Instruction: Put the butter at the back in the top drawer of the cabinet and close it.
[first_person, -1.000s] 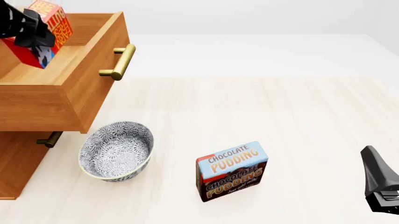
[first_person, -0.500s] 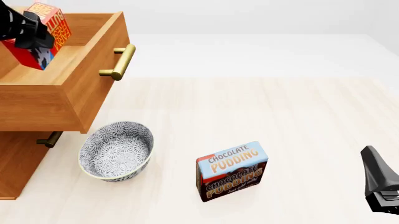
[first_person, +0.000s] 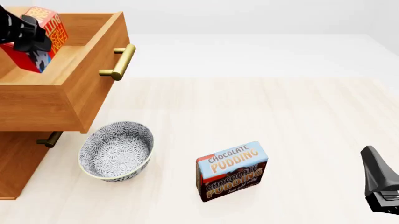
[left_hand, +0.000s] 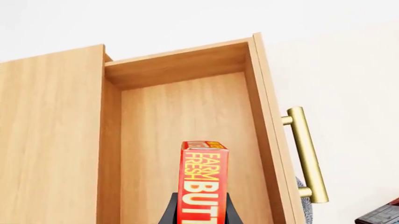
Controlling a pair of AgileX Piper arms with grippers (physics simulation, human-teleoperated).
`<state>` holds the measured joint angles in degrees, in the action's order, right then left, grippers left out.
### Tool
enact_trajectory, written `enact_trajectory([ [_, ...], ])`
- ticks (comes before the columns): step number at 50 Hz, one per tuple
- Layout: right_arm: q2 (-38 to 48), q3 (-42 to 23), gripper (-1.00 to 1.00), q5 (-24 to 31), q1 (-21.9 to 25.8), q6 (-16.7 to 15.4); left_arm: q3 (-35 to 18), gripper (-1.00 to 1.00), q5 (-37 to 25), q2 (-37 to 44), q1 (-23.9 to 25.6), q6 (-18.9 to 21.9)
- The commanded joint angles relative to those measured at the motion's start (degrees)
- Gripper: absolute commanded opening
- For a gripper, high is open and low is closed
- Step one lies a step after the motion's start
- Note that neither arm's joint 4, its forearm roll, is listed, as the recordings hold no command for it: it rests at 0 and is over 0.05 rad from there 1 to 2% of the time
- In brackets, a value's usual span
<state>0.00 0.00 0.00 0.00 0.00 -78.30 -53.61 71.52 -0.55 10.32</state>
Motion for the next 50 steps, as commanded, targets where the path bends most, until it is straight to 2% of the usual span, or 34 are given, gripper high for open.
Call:
enact_trajectory([
  [1, 0.00, 0.00, 1.00, 0.00, 0.00, 0.00, 0.15, -1.00, 0.92, -0.09, -0.58, 0.79],
  [50, 0.00, 0.00, 1.00, 0.00, 0.00, 0.00, 4.45, -1.00, 4.85, 2.50, -1.40, 0.44],
])
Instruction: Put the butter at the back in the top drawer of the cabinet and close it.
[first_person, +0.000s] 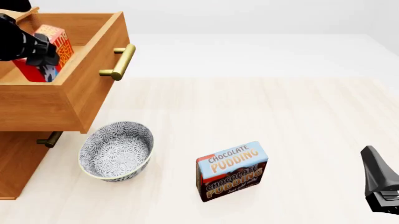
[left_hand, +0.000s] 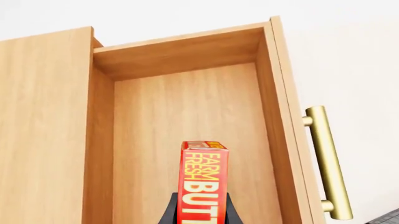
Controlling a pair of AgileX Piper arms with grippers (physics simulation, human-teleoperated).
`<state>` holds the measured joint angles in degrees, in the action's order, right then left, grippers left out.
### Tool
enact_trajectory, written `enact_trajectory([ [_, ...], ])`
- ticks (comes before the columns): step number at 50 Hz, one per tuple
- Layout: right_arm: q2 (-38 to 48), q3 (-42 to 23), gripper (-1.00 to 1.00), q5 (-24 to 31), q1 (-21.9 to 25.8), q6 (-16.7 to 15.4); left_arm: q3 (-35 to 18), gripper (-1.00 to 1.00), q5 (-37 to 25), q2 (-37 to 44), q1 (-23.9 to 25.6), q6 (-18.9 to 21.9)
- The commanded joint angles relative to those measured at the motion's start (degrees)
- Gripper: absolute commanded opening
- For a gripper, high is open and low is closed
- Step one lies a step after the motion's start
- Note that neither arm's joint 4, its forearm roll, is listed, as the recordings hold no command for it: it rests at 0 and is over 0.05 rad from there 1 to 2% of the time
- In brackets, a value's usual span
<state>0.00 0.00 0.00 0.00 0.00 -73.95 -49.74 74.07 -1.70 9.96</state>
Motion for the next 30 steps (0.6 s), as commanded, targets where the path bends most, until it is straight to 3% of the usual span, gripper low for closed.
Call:
enact_trajectory([
  [1, 0.00, 0.00, 1.00, 0.00, 0.00, 0.00, 0.09, -1.00, 0.98, 0.06, -0.16, 0.61],
  [30, 0.00, 0.00, 1.00, 0.00, 0.00, 0.00, 1.20, -1.00, 1.80, 0.97, -0.21, -0.24],
])
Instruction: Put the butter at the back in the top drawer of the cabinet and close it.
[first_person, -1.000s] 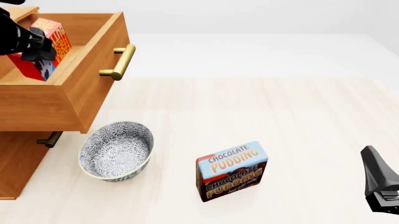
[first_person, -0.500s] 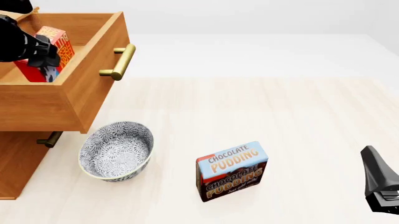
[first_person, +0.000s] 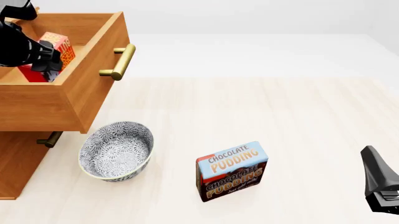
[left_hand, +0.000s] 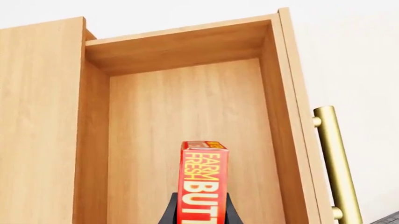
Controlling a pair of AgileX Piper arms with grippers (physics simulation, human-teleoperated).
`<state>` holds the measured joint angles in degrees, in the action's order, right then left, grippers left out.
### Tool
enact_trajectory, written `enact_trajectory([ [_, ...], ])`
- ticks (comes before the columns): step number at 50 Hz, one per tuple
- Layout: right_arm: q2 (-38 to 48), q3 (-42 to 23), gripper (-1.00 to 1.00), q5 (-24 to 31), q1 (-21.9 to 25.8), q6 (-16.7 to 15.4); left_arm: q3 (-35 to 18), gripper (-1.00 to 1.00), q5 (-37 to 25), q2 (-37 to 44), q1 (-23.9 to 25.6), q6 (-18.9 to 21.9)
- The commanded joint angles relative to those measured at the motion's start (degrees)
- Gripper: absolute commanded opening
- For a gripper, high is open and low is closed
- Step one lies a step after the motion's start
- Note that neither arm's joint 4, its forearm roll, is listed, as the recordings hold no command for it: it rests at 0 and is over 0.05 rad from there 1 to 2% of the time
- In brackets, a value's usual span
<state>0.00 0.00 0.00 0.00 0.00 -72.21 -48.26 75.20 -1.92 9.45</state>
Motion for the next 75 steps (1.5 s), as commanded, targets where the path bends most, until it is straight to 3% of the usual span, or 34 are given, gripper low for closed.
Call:
enact_trajectory([
  [1, 0.00, 0.00, 1.00, 0.00, 0.00, 0.00, -0.63, -1.00, 0.24, -0.04, 0.05, 0.08],
  [8, 0.00, 0.00, 1.00, 0.00, 0.00, 0.00, -1.20, -1.00, -0.21, -0.50, -0.37, -0.18],
  [9, 0.00, 0.00, 1.00, 0.00, 0.00, 0.00, -1.26, 1.00, -0.35, -0.66, -0.45, -0.10],
  [17, 0.00, 0.00, 1.00, 0.00, 0.00, 0.00, -3.30, 1.00, -1.62, -1.98, -0.61, -0.27],
  [46, 0.00, 0.00, 1.00, 0.00, 0.00, 0.00, -19.68, 1.00, -10.68, -6.64, 7.84, -4.73],
  [51, 0.00, 0.00, 1.00, 0.00, 0.00, 0.00, -24.31, 1.00, -11.53, -6.81, 12.23, -6.28],
  [61, 0.00, 0.00, 1.00, 0.00, 0.00, 0.00, -28.01, 1.00, -10.67, -6.33, 21.61, -7.34],
  [67, 0.00, 0.00, 1.00, 0.00, 0.00, 0.00, -27.49, 1.00, -8.68, -5.46, 26.49, -7.65],
  [70, 0.00, 0.00, 1.00, 0.00, 0.00, 0.00, -26.96, 1.00, -6.56, -3.63, 31.26, -8.07],
  [75, 0.00, 0.00, 1.00, 0.00, 0.00, 0.00, -25.65, 1.00, -4.67, -2.45, 33.42, -9.17],
])
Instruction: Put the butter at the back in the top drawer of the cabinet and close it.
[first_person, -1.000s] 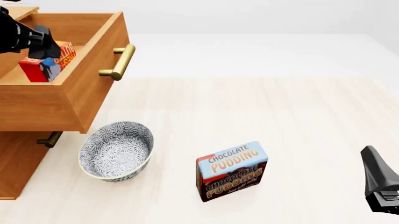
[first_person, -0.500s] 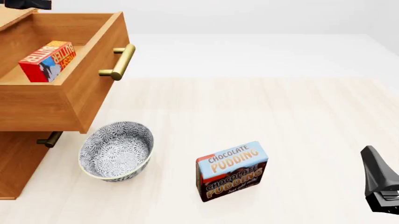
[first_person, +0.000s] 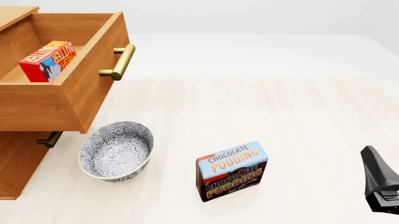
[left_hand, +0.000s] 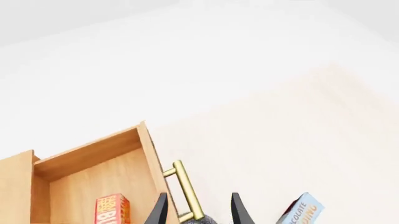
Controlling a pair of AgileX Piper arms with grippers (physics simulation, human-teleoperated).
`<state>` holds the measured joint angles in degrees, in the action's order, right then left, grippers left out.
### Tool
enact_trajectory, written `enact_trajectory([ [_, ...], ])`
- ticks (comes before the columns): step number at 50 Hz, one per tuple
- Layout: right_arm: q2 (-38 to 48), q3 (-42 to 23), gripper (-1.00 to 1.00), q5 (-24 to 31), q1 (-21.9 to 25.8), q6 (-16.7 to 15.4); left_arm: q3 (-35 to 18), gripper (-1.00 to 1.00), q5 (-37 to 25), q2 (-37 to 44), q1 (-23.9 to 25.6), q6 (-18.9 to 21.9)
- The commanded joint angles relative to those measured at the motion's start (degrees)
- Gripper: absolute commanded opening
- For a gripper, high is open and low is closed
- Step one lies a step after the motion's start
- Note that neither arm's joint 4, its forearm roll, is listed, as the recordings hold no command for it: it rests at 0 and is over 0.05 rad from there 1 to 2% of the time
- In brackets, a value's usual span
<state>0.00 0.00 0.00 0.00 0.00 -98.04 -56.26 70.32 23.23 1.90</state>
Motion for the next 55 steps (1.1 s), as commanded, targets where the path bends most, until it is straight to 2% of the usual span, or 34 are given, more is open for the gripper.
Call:
enact_trajectory([
  [1, 0.00, 0.00, 1.00, 0.00, 0.00, 0.00, 0.38, 1.00, 4.00, 3.40, 9.59, -1.89],
  [9, 0.00, 0.00, 1.00, 0.00, 0.00, 0.00, 4.78, 1.00, 9.13, 6.95, 15.96, -2.76],
  [16, 0.00, 0.00, 1.00, 0.00, 0.00, 0.00, 6.16, 1.00, 12.95, 11.86, 20.51, -5.70],
  [26, 0.00, 0.00, 1.00, 0.00, 0.00, 0.00, 7.84, 1.00, 17.17, 16.86, 22.84, -8.60],
  [30, 0.00, 0.00, 1.00, 0.00, 0.00, 0.00, 8.41, 1.00, 19.03, 17.99, 22.78, -12.16],
  [44, 0.00, 0.00, 1.00, 0.00, 0.00, 0.00, 14.34, 1.00, 24.38, 20.34, 20.99, -12.96],
  [55, 0.00, 0.00, 1.00, 0.00, 0.00, 0.00, 16.95, 1.00, 26.10, 20.74, 19.59, -12.91],
])
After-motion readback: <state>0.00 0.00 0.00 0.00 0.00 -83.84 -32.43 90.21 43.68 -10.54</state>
